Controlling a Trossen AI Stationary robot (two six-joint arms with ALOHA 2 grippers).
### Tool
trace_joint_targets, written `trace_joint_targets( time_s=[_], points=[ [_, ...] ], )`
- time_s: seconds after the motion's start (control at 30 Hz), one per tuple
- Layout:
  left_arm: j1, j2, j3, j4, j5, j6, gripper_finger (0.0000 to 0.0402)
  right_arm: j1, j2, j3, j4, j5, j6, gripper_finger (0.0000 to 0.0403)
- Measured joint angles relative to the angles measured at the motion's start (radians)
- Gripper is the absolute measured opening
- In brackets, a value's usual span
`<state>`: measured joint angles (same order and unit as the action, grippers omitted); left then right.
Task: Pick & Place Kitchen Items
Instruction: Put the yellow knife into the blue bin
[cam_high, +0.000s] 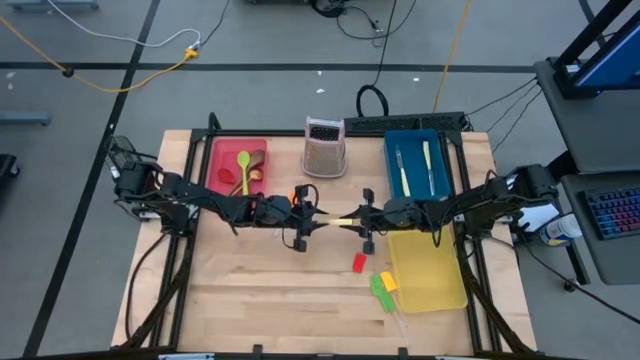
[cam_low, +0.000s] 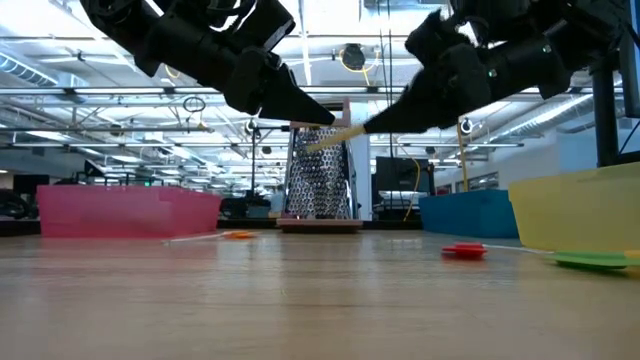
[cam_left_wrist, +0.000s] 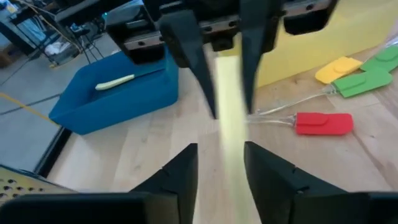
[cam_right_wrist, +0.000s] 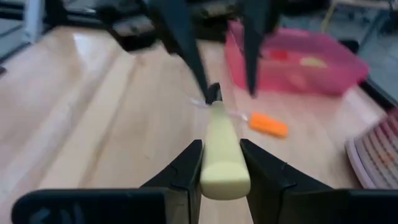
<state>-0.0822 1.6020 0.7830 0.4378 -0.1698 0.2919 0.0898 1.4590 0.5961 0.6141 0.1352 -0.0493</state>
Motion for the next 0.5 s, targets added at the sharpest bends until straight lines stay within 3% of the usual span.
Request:
trace_joint_targets(
  time_s=[0.23, 0.5],
  points=[
    [-0.016, 0.0, 0.0, -0.019, 0.001, -0.052, 0.0153, 0.025, -0.093, 0.001, -0.093, 0.044, -0.024, 0.0082],
    [-0.042, 0.0, 0.0, -0.031, 0.003, -0.093, 0.0152, 0.102, -0.395, 0.0, -0.513, 0.397, 0.018, 0.0083]
  ],
)
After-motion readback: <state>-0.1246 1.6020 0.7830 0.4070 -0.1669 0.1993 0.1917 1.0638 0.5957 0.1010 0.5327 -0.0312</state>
